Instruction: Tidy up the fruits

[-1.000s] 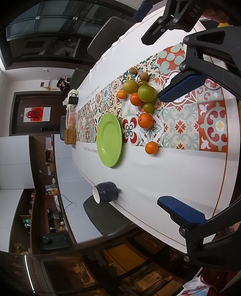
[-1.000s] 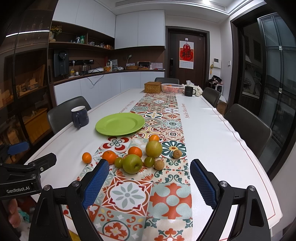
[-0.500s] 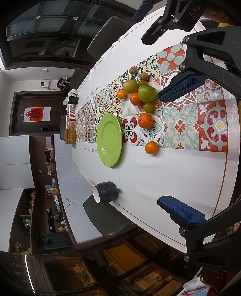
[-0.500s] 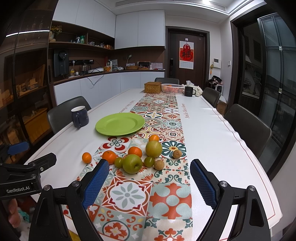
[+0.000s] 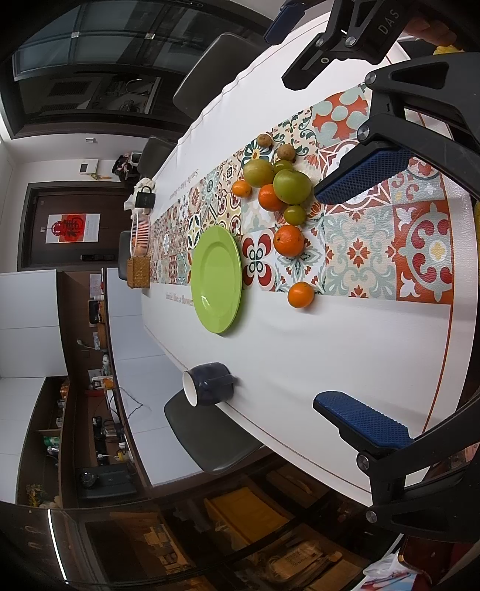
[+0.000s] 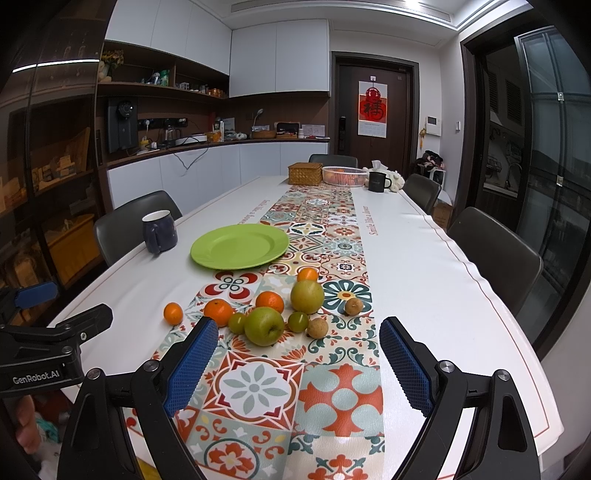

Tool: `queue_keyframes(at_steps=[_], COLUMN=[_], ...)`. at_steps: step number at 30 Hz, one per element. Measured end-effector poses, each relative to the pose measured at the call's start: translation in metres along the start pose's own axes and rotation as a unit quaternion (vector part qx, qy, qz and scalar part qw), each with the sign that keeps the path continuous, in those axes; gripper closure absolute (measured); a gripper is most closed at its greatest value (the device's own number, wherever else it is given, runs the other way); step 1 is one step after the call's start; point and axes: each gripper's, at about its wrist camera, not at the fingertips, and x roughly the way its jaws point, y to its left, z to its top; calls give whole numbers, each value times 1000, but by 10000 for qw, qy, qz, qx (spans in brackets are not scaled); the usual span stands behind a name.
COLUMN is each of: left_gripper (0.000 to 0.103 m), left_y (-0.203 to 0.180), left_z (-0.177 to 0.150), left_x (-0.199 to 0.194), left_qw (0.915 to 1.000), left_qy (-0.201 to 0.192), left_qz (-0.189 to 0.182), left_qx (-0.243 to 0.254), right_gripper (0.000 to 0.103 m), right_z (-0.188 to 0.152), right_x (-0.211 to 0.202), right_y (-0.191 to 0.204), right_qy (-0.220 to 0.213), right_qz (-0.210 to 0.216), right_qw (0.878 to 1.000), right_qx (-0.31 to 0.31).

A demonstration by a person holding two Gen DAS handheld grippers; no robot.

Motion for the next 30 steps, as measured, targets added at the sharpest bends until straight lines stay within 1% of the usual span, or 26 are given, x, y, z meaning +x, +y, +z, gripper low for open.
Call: queue_keyframes(at_steps=[7, 16, 24, 26, 30], left_gripper=[0, 0, 0, 0, 0], left_y=[4, 13, 21, 20, 21], left_z=[-3, 1, 11, 14, 18], left_x=[10, 34, 59, 67, 77], left_qw=[9999, 9994, 9985, 9976, 9971], left_qy=[91, 267, 368, 484, 582], left_qz=[-45, -191, -407, -500, -494], left_qx=[-76, -121, -82, 20, 26], right_gripper=[13, 13, 13, 13, 13], right_z=[-3, 1, 5, 5, 5], right_x=[10, 37, 73, 80, 95], right_y=[6, 22, 36, 39, 45], right_qy=[135, 357, 738, 821, 959], right_qz=[34, 142, 213, 230, 278], right_qw=[9998, 9979, 9934, 9920, 9895], right_qx=[-112, -526, -851, -928, -1049])
